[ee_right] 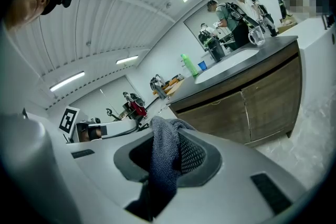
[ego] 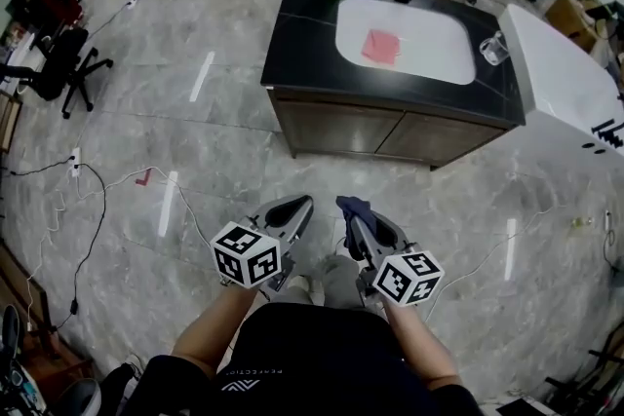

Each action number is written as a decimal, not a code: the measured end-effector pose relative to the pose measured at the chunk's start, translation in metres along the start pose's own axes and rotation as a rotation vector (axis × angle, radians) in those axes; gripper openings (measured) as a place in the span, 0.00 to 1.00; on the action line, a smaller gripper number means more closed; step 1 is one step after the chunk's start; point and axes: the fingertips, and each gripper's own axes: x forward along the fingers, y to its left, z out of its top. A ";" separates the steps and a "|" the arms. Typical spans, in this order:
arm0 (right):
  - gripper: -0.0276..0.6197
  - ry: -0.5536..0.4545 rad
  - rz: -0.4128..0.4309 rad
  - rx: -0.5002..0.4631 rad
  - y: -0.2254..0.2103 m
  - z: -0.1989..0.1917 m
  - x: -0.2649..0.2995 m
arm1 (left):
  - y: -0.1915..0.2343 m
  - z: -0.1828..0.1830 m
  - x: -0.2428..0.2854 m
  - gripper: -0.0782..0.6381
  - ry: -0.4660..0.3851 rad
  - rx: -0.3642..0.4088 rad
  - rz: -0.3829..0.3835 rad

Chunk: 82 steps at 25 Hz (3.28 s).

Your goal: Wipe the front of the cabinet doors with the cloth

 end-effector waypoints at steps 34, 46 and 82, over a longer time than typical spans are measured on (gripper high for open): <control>0.17 0.107 0.032 0.034 -0.061 0.001 0.163 | 0.144 -0.013 0.077 0.12 0.091 -0.011 0.132; 0.17 0.098 0.037 0.020 -0.034 -0.018 0.266 | 0.236 -0.009 0.056 0.12 0.072 -0.030 0.142; 0.17 -0.096 -0.065 0.078 -0.160 0.029 0.272 | 0.231 -0.024 0.155 0.12 0.019 -0.023 0.186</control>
